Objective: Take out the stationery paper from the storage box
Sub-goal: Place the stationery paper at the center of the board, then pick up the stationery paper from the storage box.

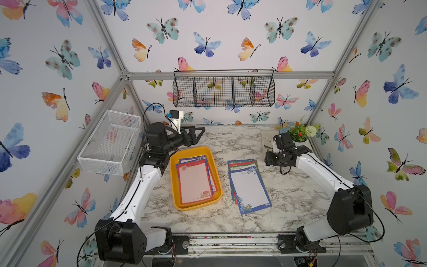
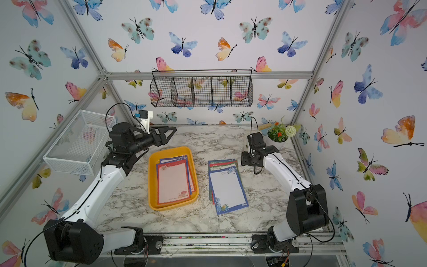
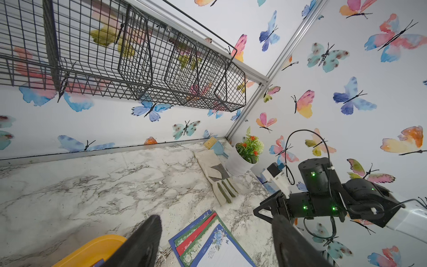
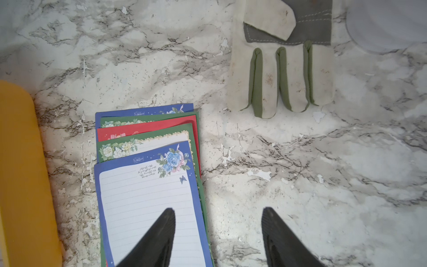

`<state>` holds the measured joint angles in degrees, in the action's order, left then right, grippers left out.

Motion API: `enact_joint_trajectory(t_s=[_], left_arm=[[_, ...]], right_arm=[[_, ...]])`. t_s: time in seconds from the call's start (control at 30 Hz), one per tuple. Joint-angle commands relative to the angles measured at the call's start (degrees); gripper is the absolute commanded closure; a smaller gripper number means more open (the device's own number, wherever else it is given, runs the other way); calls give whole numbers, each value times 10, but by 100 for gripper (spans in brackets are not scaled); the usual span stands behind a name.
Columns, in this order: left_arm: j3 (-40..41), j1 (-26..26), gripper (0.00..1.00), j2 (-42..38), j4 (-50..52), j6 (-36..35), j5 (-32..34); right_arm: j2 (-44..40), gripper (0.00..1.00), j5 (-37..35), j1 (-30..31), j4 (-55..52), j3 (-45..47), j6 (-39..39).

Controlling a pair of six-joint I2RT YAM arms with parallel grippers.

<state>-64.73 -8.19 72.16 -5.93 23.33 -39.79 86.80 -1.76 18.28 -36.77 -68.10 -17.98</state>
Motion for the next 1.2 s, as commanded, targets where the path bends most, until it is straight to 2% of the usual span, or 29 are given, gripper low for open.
enact_joint_trajectory(t_s=[0.0, 0.23, 0.63, 0.83, 1.17], left_arm=[[-14, 3, 22, 3, 11, -15, 14], [-19, -4, 23, -10, 90, -49, 66], [59, -4, 24, -70, 246, -112, 187], [78, -3, 27, -35, 285, -117, 250], [78, -3, 33, 47, 336, -123, 283]], right_arm=[[-13, 37, 1, -4, 9, -12, -5], [-19, 37, 32, -3, 27, -36, -4], [3, 38, 108, 31, 72, -76, -25], [28, 42, 131, 79, 99, -90, -40], [96, 43, 165, 156, 132, -131, -63]])
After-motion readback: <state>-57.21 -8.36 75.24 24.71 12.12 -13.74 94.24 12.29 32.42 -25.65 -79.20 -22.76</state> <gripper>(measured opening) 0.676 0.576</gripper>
